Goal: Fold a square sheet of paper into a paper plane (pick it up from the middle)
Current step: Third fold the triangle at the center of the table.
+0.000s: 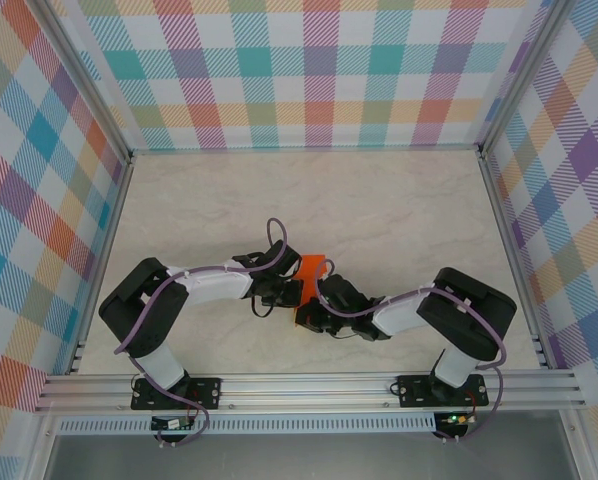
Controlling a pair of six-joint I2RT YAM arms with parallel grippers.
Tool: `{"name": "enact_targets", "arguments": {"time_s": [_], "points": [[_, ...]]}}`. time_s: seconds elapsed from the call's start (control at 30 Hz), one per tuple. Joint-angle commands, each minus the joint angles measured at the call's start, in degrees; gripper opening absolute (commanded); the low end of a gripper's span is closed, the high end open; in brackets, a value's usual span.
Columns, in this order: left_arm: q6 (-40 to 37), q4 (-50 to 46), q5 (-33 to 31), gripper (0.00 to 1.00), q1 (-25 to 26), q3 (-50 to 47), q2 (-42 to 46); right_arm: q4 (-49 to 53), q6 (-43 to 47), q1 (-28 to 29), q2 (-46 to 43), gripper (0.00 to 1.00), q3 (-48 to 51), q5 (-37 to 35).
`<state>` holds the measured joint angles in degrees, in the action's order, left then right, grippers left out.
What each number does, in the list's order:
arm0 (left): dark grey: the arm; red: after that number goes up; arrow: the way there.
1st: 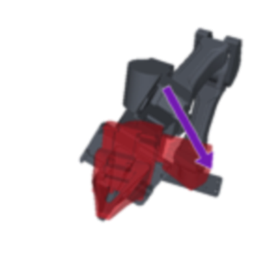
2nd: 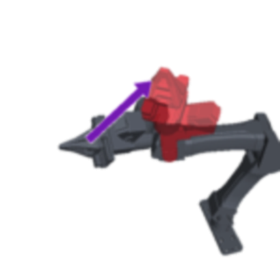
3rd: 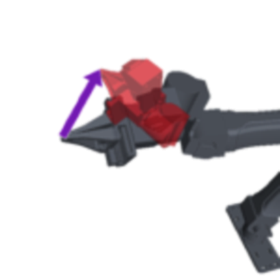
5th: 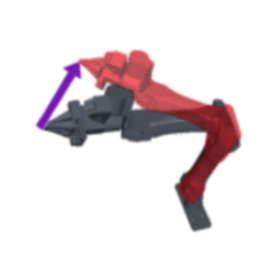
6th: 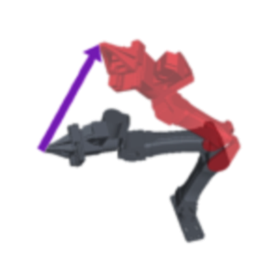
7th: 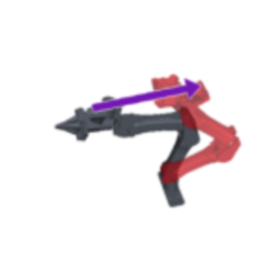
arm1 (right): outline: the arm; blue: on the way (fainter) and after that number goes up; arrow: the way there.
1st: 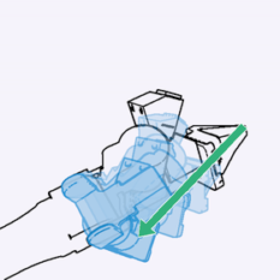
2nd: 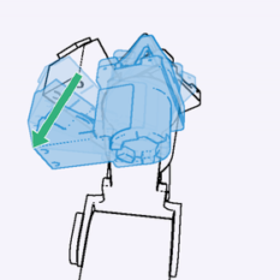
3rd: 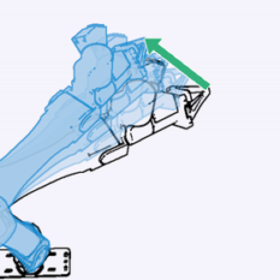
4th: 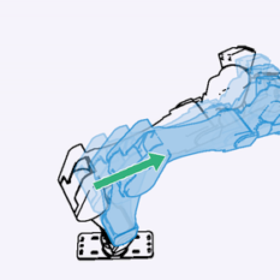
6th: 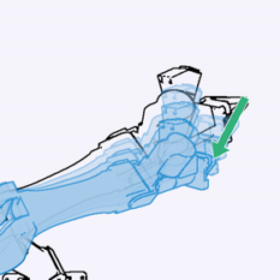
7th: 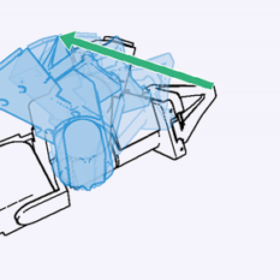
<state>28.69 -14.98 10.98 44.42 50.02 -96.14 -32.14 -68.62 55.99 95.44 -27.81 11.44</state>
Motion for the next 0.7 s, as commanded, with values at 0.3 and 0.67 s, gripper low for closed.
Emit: {"name": "enact_targets", "arguments": {"time_s": [0.3, 0.67], "points": [[-0.9, -1.8, 0.9, 0.00, -0.1, -0.3, -1.7, -0.1, 0.3, 0.7, -1.3, 0.00, 0.8, -0.7], [-1.2, -2.1, 0.9, 0.00, -0.2, -0.1, -1.9, 0.5, 1.8, 1.3, 0.2, 0.00, -0.9, 0.6]]}}
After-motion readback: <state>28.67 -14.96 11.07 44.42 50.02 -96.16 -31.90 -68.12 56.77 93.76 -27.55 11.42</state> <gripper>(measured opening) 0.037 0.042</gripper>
